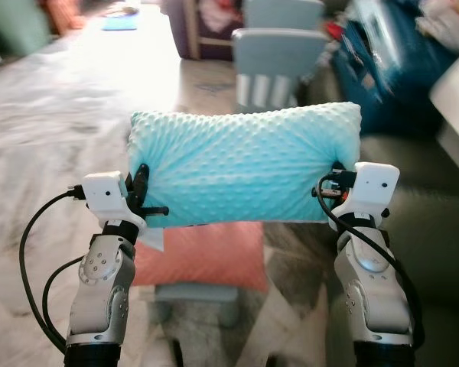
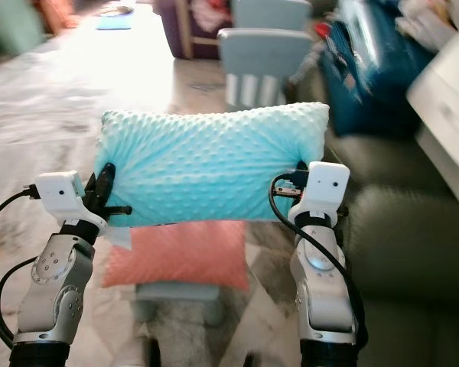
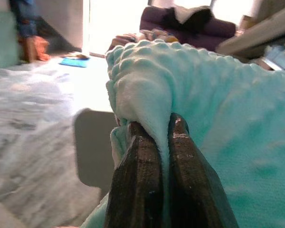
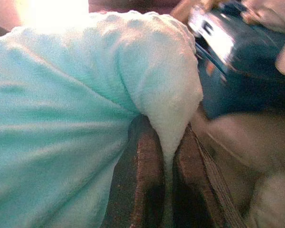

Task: Move the pillow to the sofa

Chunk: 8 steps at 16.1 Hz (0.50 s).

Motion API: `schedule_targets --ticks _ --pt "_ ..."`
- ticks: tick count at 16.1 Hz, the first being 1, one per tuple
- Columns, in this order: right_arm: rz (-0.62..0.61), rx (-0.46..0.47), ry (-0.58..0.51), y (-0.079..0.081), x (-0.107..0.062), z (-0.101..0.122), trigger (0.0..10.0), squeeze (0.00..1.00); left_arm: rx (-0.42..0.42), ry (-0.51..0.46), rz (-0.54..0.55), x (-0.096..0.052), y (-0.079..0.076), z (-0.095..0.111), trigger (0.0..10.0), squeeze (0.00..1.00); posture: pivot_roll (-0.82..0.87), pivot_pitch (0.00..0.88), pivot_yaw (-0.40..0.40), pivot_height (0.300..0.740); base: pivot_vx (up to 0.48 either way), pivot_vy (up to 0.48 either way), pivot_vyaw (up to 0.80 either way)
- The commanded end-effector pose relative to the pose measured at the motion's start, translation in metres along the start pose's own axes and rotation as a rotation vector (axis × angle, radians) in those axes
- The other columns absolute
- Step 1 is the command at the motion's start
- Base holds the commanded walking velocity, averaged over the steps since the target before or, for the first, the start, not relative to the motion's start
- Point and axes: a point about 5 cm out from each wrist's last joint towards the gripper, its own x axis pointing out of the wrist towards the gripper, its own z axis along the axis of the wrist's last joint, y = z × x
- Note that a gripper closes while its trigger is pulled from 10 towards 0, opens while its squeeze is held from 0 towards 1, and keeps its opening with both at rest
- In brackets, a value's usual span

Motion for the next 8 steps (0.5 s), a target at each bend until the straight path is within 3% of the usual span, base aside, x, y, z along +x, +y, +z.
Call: schedule_targets --ticks 1,8 --pt "-0.016 0.008 -0.035 -0.0022 -0.0001 0.0072 10.0 0.40 0.009 0.001 -0.006 -0.0010 0.0008 0.0008 0.0 0.00 -0.06 0.042 -0.020 0.740 0.000 0.000 0.00" --pt "-0.017 0.007 -0.038 -0.0023 0.0014 0.0081 10.0 0.40 0.004 0.008 -0.015 -0.0007 0.0001 -0.0006 0.0 0.00 -0.06 0.043 -0.020 0.740 0.000 0.000 0.00"
